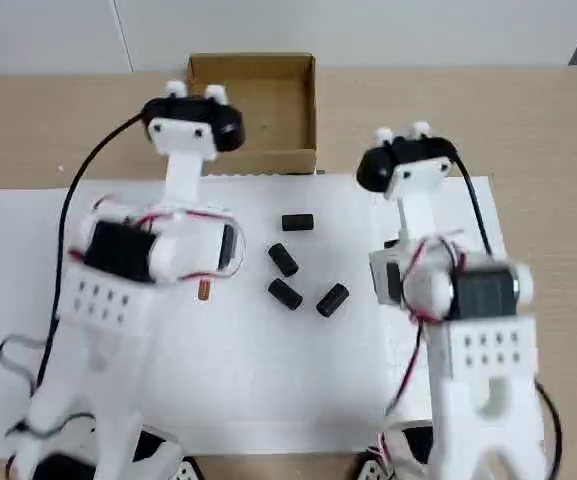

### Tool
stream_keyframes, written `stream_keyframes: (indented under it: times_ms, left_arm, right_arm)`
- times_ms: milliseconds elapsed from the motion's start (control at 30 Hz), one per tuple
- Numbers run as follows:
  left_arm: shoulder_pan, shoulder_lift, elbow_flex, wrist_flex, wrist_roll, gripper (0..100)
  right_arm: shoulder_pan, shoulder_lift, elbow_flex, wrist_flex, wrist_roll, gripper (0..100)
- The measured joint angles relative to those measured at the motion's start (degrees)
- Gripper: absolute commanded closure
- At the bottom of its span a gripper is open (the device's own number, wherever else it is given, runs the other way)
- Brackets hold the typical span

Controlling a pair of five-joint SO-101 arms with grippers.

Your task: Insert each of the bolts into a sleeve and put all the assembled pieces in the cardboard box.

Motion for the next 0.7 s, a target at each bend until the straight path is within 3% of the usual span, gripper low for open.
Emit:
stream_keyframes:
  times_ms: [267,400,700]
  left_arm:
    - [0.00,-21.98,27.08,-21.71,0.26,100]
    - [0.00,-32.18,39.12,-31.65,4.22,100]
    - [0.18,-52.31,56.97,-46.42,10.73,100]
  right_arm:
    - [-0.97,-19.34,21.27,-17.58,-6.68,99.6]
    - [-3.78,-23.82,28.84,-23.74,-7.21,99.6]
    - [-12.92,-29.80,41.49,-35.16,-7.21,99.6]
